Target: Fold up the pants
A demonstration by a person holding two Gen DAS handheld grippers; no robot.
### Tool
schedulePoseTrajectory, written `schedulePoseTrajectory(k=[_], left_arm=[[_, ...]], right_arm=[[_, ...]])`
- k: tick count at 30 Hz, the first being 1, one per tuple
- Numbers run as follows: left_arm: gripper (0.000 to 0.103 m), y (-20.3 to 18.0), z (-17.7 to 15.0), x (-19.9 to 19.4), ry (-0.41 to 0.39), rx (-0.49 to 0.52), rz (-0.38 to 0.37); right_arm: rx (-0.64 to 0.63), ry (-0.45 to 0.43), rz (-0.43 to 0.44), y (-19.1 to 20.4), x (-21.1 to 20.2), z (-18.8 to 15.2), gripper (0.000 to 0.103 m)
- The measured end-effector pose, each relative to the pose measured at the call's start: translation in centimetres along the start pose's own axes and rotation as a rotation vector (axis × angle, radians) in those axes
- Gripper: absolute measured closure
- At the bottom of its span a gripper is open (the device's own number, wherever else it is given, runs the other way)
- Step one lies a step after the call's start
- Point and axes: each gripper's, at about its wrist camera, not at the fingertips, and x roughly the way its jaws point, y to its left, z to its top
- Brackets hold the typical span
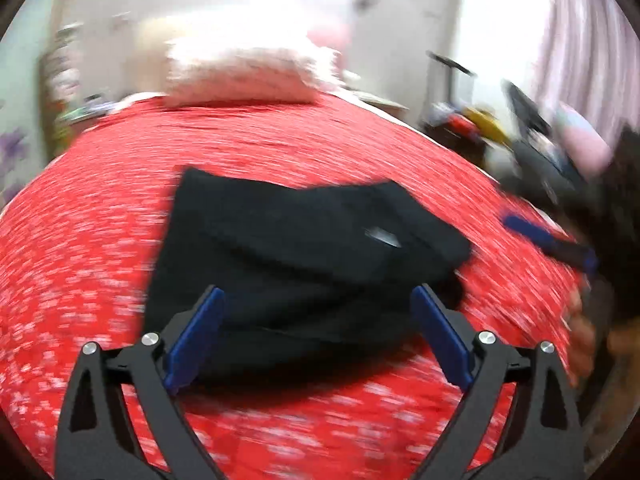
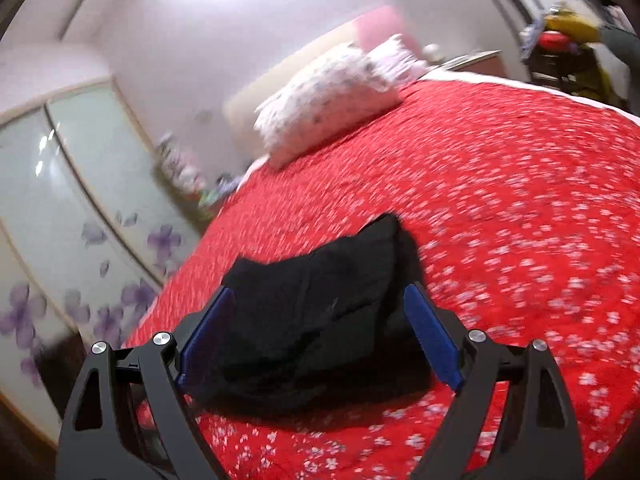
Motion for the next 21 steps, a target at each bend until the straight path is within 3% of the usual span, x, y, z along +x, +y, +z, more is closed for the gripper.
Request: schedulePoseTrajectory(k=[2,4,5,7,10,15,21], left_arm=[[0.007,2.5,0.5,0.2,-0.012,-0.086,0.012],[0.003,4.3,0.6,1.0,-0.007,-0.166,-0.004],[0.002,4.9,0.5,1.6,0.009,-0.192,-0.01],[0.002,5.6,0.2,3.4,0.072,-0.229,0.0],[0.002,6.9,-1.1,5.8,0.182,-0.279,0.032],[0.002,5.9,-1.1,4.7,0.156,-0.223,0.07],[0.002,4.6,-1.1,0.8,0.067,-0.121,0.151]], right_arm=[[-0.014,0.023,0.077,1.0,1.0,-0.6,0.014],[-0.013,0.063,0.098,1.4,2.0,-0.9,0.014],[-0.006,0.091,0.077,1.3,2.6,-1.1,0.014],[0.049,0.19,-0.043,-0.2,4.6,-2.1,0.014],[0.121,0.194,-0.017,-1.8,5.2,-3.1,0.015],[0.041,0.167,-0.063,-0.1,4.3,-3.2,0.015],[-0.171,0.12,-0.212,3.3,2.4,-3.8,0.014]])
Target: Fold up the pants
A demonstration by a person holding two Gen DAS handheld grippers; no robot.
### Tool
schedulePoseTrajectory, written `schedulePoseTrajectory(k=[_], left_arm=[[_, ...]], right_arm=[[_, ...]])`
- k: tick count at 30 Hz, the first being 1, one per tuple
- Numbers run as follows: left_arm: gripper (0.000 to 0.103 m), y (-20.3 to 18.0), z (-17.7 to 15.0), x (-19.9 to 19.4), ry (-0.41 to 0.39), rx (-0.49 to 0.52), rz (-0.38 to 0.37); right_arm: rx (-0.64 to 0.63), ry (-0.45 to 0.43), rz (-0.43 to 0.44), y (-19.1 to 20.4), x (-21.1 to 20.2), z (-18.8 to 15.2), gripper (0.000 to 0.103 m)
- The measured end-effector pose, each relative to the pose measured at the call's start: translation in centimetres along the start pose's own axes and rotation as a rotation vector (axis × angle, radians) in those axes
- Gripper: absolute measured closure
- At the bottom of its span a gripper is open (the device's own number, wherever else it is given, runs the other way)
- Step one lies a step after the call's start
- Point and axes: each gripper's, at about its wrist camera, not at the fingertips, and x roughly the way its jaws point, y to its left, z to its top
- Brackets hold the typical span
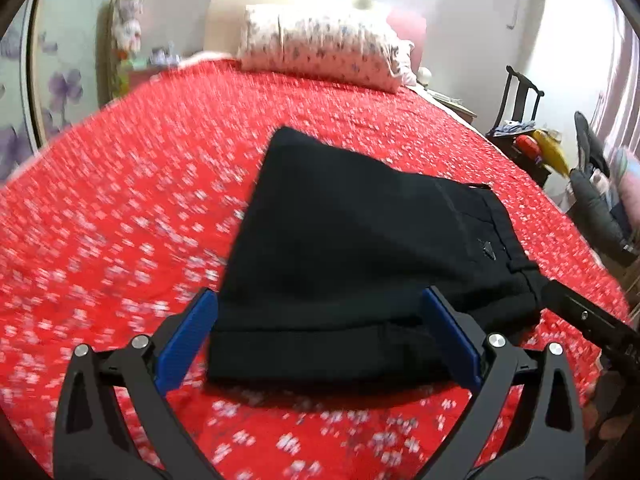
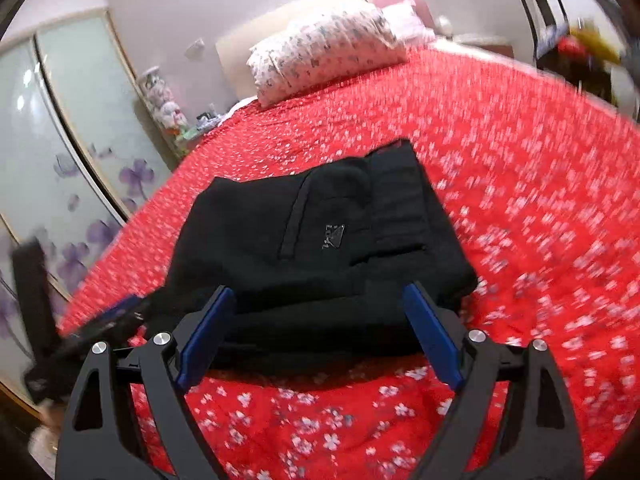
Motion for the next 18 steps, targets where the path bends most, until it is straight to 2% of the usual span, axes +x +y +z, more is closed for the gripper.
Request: schedulePoseTrajectory(k=[4,6,12,18], left_arm=[[0.002,0.3,-0.5,-2.6,-0.047,0.038,0.065],[0.002,0.4,-0.9,-3.6,-0.062,0.05,0.093],[0.002,0.4,-2.5,-5.0,-0.085,0.081,0.148],[0.002,-0.6,-4.4,-6.2,-0.101,0.162,0.179]], right_arm=[[-0.125,-0.065,-0.106,2.1,-1.9,-0.8,0.014],[-0.151,-0.087,-0.133,2.7,-2.6,-1.6,0.014],[-0.172,-0.09,-0.169,3.8,-3.4,-3.9,0.014],[-0.177,-0.098,-0.18,4.2,-3.8,-4.9,0.014]])
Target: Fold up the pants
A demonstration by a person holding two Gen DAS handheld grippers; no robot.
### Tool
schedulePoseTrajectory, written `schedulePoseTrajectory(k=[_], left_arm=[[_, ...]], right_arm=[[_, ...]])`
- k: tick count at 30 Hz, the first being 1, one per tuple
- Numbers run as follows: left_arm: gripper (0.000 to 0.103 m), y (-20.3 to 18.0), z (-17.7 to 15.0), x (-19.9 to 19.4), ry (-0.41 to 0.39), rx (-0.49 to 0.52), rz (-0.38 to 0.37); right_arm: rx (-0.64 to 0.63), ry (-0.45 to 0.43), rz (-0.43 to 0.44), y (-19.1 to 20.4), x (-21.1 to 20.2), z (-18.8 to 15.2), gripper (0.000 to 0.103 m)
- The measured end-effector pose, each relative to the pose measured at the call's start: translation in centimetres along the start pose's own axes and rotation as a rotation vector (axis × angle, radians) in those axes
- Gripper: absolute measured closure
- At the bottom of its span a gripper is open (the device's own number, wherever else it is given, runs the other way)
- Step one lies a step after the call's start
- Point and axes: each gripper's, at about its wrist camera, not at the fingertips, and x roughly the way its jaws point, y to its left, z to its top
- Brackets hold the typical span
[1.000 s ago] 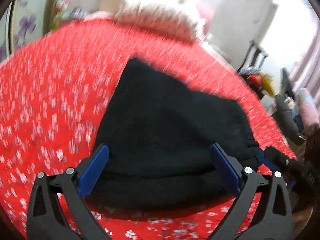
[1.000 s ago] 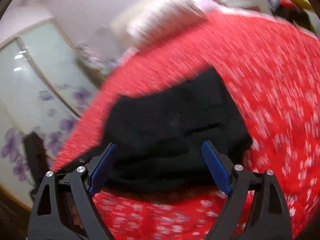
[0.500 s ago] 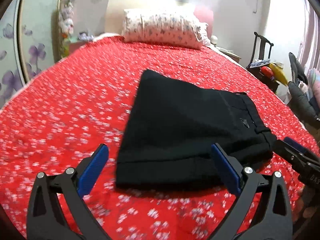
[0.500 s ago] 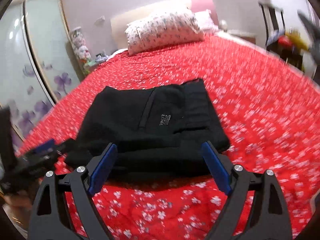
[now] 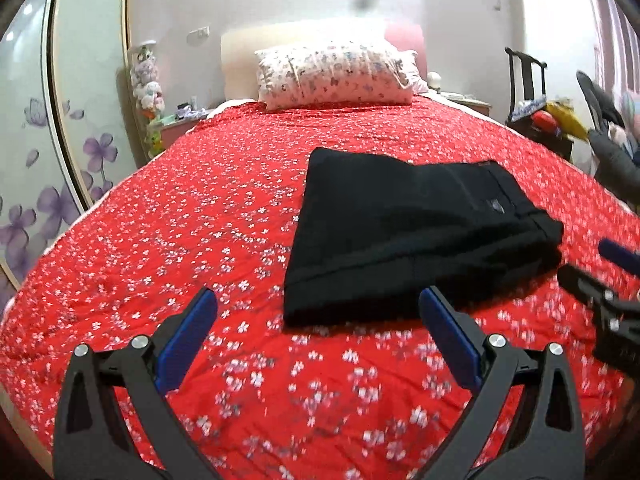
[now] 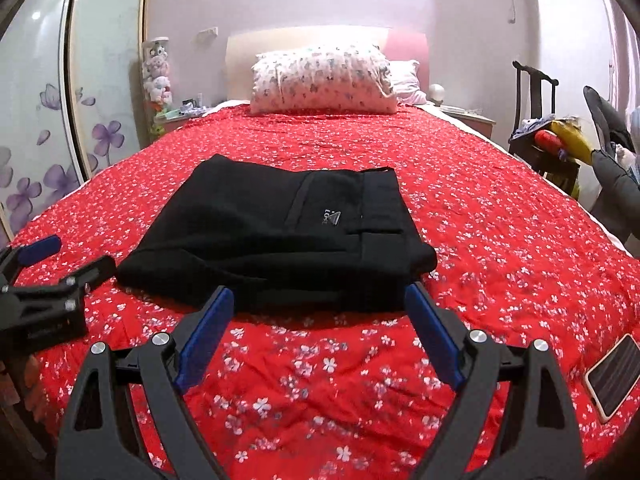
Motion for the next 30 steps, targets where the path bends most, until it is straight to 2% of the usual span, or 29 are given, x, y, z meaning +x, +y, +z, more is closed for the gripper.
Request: schedulePoseTrajectory(k=[6,8,10,12,15,19,23,26,30], left_arm=[[0.002,1.0,-0.7,0.0,0.025,-0.051,-0.007],[0.002,1.3,-0.1,0.5,0.02,-0.036,0.015],[0.002,2.1,1.3,1.2,0.021,-0.05,0.022],[0.002,3.1,2.9,2.2,0.035,-0.093,-0.008],[0.002,4.6,5.2,4.3,0.057,-0.169,-0.078],[0.002,5.1,7.0,8.7,0.152,-0.184,-0.173],[0.002,5.2,7.4,12.9,0.257,-0.192,-0.234],[0.002,5.5,7.3,14.8,0.308,-0.229,-0.258],[0.002,5.7,7.3,16.2,0.338,-0.241,-0.293]], right_arm=[[0.023,-0.015,0.019,-0.4,-0.1,0.6,0.013],[0.087,0.0,0.04,-2.2,0.4,2.4,0.013],[0.19,0.065,0.106,-4.9,2.1,4.8,0.013],[0.233,0.11,0.139,-6.7,3.8,6.3,0.013],[0.221,0.186,0.17,-8.6,7.4,8.3,0.013],[0.307,0.279,0.231,-11.2,11.8,8.8,0.013],[0.417,0.374,0.325,-13.4,15.5,7.9,0.014],[0.437,0.413,0.362,-13.8,17.1,7.7,0.016],[0.422,0.465,0.388,-13.6,18.7,7.3,0.016]])
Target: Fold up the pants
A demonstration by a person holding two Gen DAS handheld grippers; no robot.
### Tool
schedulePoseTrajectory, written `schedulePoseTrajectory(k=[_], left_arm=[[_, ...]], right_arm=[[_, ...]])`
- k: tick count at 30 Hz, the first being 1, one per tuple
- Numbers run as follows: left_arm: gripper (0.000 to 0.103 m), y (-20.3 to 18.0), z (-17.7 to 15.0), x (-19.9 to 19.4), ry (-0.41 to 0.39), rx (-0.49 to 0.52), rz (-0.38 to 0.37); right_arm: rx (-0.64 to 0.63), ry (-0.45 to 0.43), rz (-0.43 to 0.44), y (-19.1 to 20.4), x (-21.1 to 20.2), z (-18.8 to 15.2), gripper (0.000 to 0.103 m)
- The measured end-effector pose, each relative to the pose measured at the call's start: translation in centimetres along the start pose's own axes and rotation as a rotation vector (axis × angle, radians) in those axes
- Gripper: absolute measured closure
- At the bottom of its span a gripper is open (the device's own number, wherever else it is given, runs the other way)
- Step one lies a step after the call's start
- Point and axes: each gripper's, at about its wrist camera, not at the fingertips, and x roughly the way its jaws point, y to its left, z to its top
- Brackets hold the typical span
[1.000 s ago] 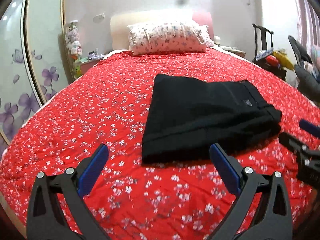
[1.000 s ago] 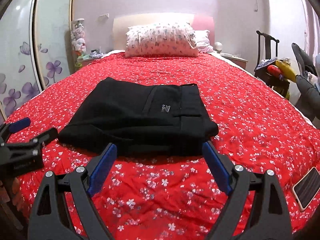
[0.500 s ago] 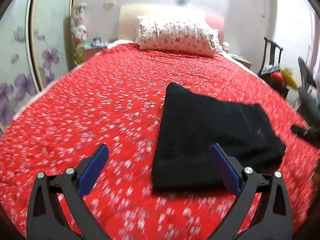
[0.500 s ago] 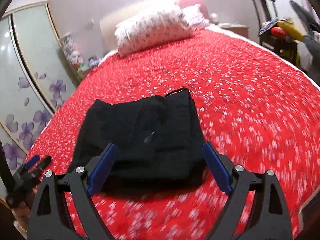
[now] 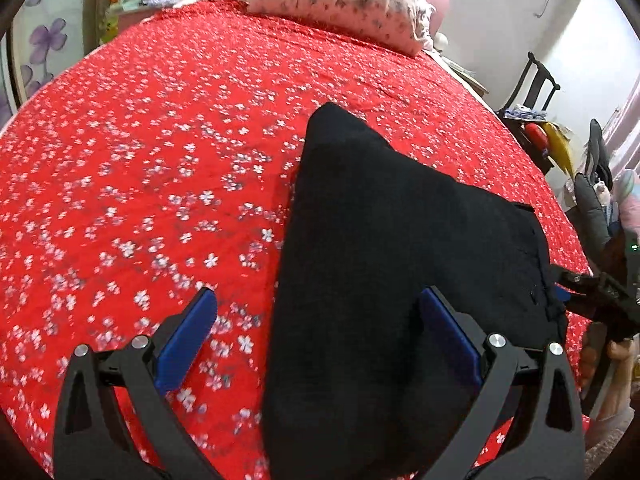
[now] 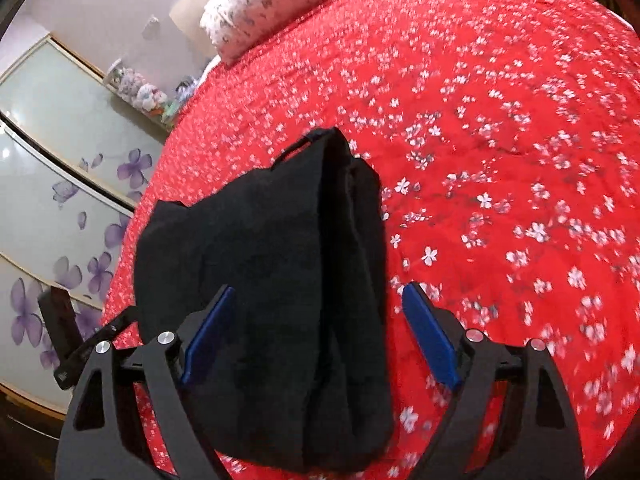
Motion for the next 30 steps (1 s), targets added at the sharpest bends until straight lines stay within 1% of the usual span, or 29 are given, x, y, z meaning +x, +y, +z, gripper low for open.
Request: schedulePoseTrajectory(k=[1,2,4,7,9,11,12,13,14,16,19,21,22,23,25,28,30], left_arm=[[0.002,0.1,0.1,0.2,0.006,-0.002,-0.007],[0.002,0.3,0.3,0.5,0.008,-0.005,-0.013],[0.002,0.5,0.4,0.8,0.015,-0.015,-0.028],[0.002,0.9,0.4,1.1,0.029,-0.038,-0.053],[0.002,1.1,0.4,1.3,0.036,-0.052,-0.07],[0.002,1.5,0.5,1.5,0.046,-0.073,-0.095],[0.002,1.7,0.5,1.5,0.05,-0.082,-0.11],[0.002,1.8,0.5,1.7,0.059,-0.094,-0.131],[0.002,1.9,0.4,1.9,0.066,-0.105,-0.146],[0.002,2.0,0.4,2.2,0.078,-0.12,-0.169],[0.002,1.9,0.3,2.3,0.083,-0.122,-0.176],[0.002,1.7,0.2,2.3,0.083,-0.119,-0.177],[0.002,1.6,0.2,2.4,0.087,-0.119,-0.18],[0.002,1.4,0.2,2.5,0.09,-0.115,-0.183],[0.002,0.9,0.2,2.6,0.093,-0.1,-0.184],[0.002,0.4,0.0,2.8,0.099,-0.084,-0.18],[0.002,0.3,-0.1,2.9,0.1,-0.076,-0.175]], right_arm=[[-0.005,0.03,0.013,0.0,0.8,0.0,0.016],[-0.011,0.037,0.012,0.1,1.0,-0.1,0.016],[-0.04,0.05,0.042,0.7,0.9,-0.4,0.023],[-0.099,0.048,0.039,1.9,0.3,-0.6,0.023],[-0.072,0.053,0.039,1.2,0.9,-0.7,0.023],[-0.045,0.043,0.061,0.4,1.5,-0.8,0.024],[-0.053,0.035,0.065,0.6,1.4,-0.9,0.027],[-0.064,0.032,0.061,0.9,1.2,-0.9,0.033],[-0.079,0.024,0.052,1.3,0.8,-1.0,0.036],[-0.118,0.004,0.038,2.3,-0.1,-1.2,0.046],[-0.166,-0.007,0.011,2.7,-0.1,-1.3,0.046],[-0.114,0.006,0.018,1.7,0.7,-1.2,0.042],[-0.106,0.003,0.021,1.6,0.8,-1.2,0.042],[-0.128,-0.002,-0.001,2.1,0.7,-1.2,0.042],[-0.243,-0.029,-0.11,4.8,0.4,-1.9,0.042],[-0.386,-0.063,-0.235,7.2,0.2,-3.0,0.042],[-0.399,-0.065,-0.248,7.5,-0.1,-3.3,0.042]])
